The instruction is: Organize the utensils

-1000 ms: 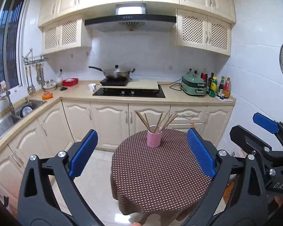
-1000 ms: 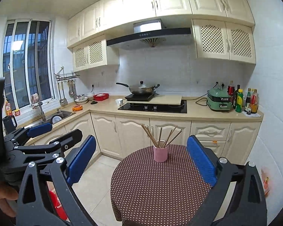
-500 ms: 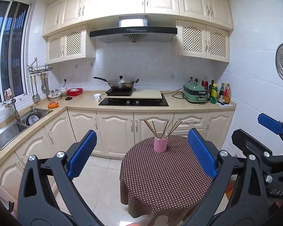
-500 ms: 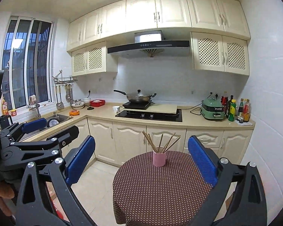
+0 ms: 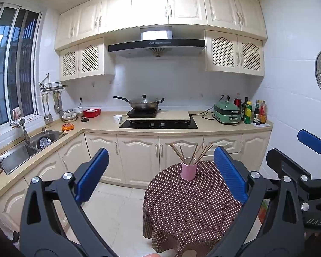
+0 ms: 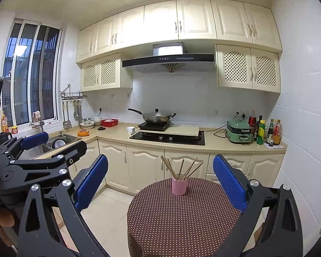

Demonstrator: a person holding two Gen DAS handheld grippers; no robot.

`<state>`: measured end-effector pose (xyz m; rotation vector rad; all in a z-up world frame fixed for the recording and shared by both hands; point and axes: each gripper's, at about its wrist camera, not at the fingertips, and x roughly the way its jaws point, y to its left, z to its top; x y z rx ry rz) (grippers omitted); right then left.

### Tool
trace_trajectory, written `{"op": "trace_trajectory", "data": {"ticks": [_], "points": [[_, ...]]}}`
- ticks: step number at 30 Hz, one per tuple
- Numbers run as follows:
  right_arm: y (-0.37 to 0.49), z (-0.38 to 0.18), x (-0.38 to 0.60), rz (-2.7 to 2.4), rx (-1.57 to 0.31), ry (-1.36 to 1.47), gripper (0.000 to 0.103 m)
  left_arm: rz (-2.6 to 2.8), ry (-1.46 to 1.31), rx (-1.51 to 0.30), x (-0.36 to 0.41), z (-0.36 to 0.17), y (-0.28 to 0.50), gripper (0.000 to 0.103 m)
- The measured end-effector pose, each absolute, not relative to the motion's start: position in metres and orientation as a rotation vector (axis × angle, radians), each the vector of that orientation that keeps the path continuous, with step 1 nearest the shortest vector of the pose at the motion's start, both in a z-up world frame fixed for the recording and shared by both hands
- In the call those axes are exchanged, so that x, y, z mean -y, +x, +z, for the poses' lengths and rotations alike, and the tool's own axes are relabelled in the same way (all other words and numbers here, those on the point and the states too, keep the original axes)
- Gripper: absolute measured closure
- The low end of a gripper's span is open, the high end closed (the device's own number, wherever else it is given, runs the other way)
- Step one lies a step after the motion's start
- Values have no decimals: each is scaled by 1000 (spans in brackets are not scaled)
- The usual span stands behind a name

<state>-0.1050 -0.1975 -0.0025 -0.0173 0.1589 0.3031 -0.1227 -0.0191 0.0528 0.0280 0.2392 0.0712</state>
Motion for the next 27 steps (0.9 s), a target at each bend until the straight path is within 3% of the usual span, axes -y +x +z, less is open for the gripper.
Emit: {"op": "trace_trajectory", "data": {"ticks": [27], "points": [[-99, -4, 202, 324, -174, -3, 8, 110, 65, -240, 28, 52, -119, 6]]}}
